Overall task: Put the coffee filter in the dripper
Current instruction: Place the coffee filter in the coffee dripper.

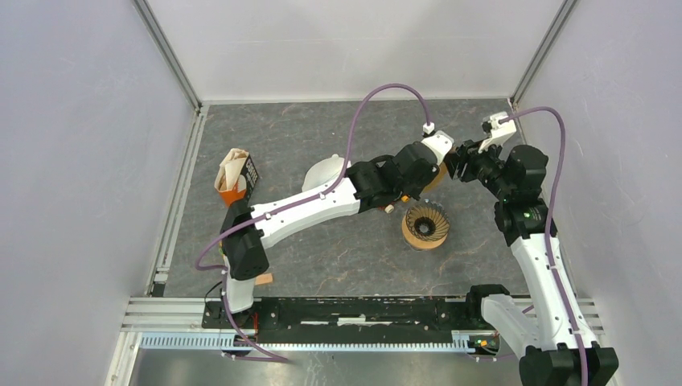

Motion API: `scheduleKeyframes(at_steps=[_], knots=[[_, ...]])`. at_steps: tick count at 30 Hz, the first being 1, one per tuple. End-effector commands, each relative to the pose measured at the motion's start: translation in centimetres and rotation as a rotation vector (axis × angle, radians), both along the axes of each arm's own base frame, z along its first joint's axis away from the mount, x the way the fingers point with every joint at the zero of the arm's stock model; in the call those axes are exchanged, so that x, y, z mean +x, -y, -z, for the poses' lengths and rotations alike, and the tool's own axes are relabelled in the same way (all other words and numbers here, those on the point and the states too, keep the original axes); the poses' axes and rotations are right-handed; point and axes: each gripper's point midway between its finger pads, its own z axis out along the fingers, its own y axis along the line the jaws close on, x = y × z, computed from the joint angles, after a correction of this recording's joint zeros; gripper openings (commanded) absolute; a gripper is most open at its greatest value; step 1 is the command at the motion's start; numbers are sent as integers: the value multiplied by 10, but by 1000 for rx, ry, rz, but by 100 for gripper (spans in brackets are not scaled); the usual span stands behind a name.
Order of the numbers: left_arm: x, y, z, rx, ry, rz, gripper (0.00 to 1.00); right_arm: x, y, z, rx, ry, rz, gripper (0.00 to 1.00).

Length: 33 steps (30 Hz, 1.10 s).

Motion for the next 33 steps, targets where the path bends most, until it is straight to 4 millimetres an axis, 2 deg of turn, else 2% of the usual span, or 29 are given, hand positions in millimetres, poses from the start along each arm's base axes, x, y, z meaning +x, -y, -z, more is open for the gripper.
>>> scheduleKeyframes(at_steps=[1,8,20,25,33], knots=[[-8,1,-42,-53,102,88,2,-3,2,-8,-103,59,-39,52],[-17,5,-43,-24,140,135,2,-7,0,1,-176,43,-89,51],[-30,4,-43,13,189,187,2,-21,-7,-15,-270,168,-185,50],[-32,3,-43,9,182,193,2,-23,-12,-15,-281,186,-221,42],[-34,-1,-45,-2,183,189,2,-26,-13,-11,-290,187,-234,14]])
